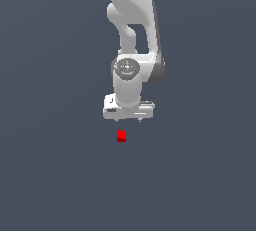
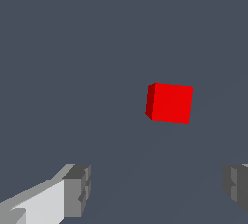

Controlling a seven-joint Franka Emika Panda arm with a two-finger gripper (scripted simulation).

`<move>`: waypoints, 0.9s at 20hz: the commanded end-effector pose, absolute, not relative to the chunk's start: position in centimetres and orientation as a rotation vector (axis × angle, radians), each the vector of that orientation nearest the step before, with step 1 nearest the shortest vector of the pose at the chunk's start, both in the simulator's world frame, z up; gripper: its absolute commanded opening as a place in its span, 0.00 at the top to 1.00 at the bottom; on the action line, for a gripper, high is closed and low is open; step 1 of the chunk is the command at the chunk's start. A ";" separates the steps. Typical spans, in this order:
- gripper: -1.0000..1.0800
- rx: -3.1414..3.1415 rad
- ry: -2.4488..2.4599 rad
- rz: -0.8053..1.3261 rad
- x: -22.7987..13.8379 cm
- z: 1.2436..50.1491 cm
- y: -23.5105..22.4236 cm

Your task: Pick up the red cube and move it to a goal position.

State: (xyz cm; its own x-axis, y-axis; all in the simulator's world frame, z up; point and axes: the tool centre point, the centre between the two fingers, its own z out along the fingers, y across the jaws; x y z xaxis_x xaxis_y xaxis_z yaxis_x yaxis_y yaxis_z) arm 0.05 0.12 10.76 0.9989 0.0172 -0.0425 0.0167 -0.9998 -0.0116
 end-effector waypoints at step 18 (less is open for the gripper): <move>0.04 -3.140 0.125 0.000 4.0 1.9 -2.9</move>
